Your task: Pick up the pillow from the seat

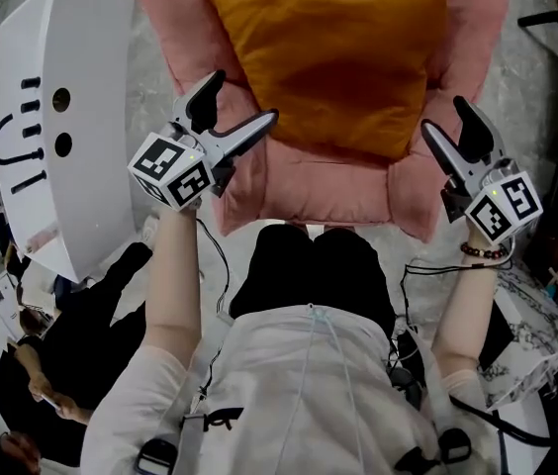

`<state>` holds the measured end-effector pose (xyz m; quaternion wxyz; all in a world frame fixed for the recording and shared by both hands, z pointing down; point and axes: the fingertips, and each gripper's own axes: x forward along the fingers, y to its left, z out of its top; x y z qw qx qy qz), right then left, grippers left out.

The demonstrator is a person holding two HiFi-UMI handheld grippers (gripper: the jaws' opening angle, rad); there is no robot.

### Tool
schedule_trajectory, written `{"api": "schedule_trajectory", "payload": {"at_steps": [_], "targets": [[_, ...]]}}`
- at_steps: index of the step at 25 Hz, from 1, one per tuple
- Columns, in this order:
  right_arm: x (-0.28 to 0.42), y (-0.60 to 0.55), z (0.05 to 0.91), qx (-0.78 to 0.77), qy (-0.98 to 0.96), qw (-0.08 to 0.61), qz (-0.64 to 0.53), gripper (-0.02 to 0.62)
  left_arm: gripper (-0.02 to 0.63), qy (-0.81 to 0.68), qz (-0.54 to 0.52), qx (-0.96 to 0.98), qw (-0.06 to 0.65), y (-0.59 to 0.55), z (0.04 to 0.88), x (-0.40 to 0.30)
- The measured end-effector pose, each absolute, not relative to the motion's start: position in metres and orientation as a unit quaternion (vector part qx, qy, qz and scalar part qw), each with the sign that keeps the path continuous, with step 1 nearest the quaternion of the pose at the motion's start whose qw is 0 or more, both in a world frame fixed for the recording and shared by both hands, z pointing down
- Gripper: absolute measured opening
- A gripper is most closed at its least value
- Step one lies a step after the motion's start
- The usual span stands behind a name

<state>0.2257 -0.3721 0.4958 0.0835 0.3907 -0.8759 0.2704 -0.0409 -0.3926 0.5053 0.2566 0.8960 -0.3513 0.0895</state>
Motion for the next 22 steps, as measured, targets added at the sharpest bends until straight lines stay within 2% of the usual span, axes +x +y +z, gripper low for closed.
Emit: {"api": "schedule_trajectory", "payload": {"at_steps": [22], "targets": [[0.209, -0.415, 0.568, 0.353, -0.882, 0.128, 0.284, 0.333, 0.485, -0.355, 0.115, 0.873, 0.315, -0.426, 0.614, -0.067]]}}
